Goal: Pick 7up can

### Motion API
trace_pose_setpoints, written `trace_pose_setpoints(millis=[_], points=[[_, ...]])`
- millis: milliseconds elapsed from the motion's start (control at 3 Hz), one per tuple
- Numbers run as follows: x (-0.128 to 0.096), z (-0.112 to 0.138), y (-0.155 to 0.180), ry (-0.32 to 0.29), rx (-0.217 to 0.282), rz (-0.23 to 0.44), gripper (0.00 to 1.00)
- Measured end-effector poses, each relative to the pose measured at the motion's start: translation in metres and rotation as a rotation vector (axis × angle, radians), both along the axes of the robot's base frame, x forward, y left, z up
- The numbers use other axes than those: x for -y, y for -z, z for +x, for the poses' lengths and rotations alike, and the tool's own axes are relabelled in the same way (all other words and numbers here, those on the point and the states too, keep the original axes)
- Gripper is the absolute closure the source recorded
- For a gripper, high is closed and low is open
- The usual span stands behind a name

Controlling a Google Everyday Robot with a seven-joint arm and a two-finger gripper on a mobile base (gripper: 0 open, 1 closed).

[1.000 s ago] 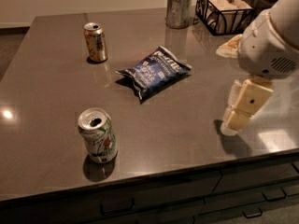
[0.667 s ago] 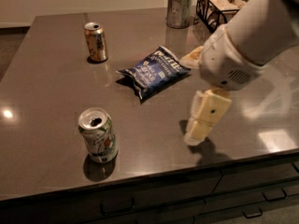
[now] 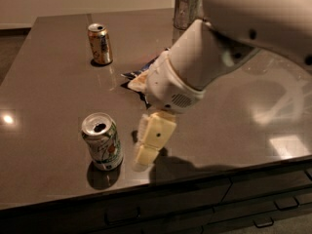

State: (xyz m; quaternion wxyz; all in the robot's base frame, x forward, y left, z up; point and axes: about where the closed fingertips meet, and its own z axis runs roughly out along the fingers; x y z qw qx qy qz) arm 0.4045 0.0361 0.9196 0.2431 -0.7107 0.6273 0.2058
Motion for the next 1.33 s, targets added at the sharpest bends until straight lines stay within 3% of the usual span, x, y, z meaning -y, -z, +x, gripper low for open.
trace_pose_setpoints(millis=[667, 1333], points=[[-0.059, -0.019, 0.012, -0.089, -0.045, 0.084, 0.00], [-0.082, -0.022, 0.014, -0.103, -0.052, 0.105, 0.41]])
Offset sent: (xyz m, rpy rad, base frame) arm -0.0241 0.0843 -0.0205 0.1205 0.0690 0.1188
